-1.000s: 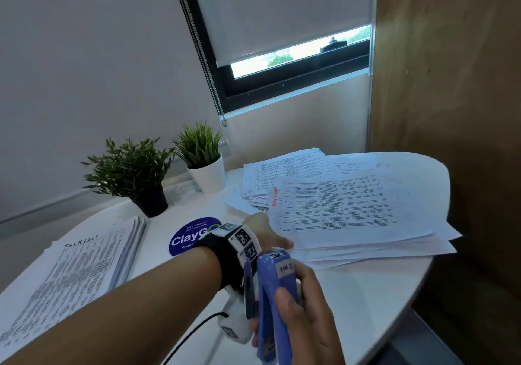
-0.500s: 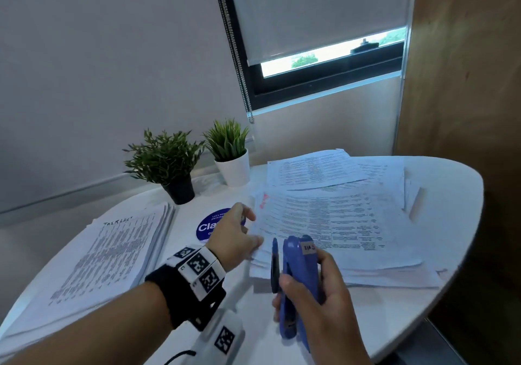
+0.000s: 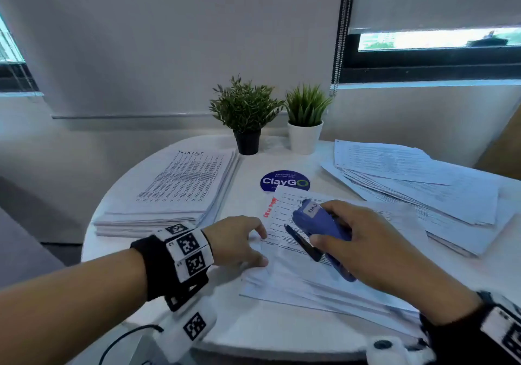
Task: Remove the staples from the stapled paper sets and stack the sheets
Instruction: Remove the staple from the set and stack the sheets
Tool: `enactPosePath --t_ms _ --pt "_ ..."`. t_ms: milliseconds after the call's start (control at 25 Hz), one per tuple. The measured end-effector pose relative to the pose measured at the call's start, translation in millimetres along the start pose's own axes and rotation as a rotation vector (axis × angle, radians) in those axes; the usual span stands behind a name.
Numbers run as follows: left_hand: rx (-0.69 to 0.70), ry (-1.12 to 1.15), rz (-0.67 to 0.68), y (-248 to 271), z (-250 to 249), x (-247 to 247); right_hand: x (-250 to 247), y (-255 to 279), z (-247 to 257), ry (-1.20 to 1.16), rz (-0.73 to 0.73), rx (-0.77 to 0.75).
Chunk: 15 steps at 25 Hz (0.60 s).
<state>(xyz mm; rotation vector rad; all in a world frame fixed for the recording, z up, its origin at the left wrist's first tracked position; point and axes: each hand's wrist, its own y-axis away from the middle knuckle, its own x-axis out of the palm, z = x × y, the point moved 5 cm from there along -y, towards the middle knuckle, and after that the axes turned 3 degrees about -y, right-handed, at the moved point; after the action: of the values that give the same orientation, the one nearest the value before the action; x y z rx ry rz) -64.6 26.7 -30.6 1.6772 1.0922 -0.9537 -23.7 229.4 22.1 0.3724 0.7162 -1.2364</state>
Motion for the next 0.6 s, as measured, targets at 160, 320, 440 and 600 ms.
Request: enactPosePath --t_ms 160,320,440,600 --pt "0.037 -0.298 -0.080 -7.2 5.0 7.2 21.6 -42.4 7.4 0.455 0.187 -0.080" --pt "0.064 -0.391 -0.022 -17.6 13.2 23.4 55.9 -73.4 6.0 0.701 0.383 -0.105" --pt "0.070 -0.403 0.003 -24.7 14.8 30.6 69.0 -84.7 9.4 0.773 0.468 -0.106" --pt "0.083 -0.374 0.002 -29.8 18.5 36.1 74.6 -92.0 7.9 0.815 0.479 -0.102"
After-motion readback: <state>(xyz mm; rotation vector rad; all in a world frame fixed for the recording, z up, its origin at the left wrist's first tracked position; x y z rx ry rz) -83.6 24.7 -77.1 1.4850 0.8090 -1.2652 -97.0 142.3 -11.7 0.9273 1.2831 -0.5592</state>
